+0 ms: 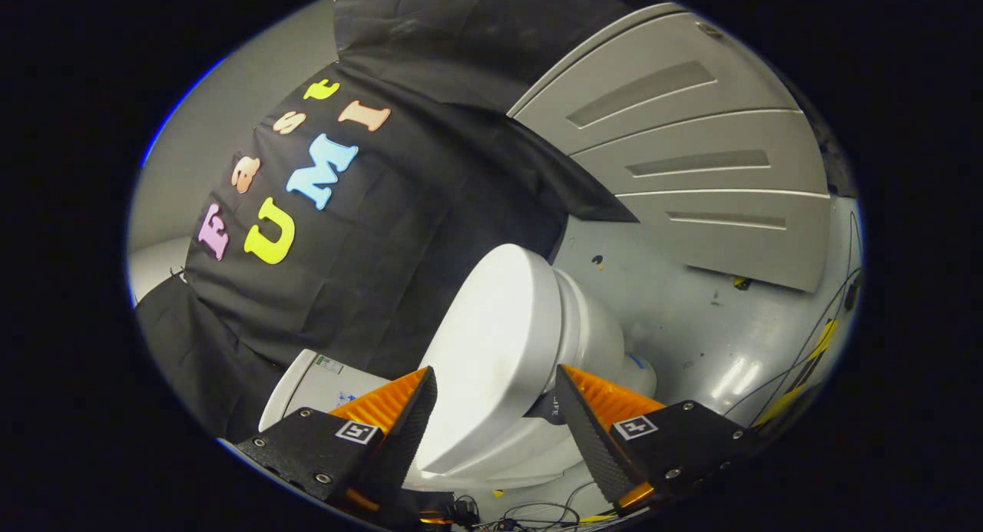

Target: Open the toilet lid.

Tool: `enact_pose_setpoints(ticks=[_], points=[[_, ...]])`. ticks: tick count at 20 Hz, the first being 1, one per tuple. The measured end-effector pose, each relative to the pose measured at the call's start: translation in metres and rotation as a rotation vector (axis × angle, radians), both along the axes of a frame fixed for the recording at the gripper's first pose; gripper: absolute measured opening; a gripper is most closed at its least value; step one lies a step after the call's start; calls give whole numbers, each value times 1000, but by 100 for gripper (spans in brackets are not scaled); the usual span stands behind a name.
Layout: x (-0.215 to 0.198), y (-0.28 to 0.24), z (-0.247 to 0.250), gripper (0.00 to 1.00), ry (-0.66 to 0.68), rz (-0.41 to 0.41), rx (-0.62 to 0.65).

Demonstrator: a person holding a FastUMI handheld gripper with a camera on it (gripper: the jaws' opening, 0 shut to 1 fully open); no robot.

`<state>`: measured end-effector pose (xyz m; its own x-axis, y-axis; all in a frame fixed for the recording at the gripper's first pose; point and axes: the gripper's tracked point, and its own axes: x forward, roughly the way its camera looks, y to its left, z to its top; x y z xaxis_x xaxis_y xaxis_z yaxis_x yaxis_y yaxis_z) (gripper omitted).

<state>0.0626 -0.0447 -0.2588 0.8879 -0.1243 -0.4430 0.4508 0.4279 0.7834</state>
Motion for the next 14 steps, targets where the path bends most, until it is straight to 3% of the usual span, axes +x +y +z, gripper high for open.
enact_pose_setpoints(ticks=[7, 12, 14], points=[[-13, -11, -33, 95, 67, -73, 95], [-7, 5, -55, 94, 126, -23, 154], [-7, 6, -63, 88, 143, -20, 164]])
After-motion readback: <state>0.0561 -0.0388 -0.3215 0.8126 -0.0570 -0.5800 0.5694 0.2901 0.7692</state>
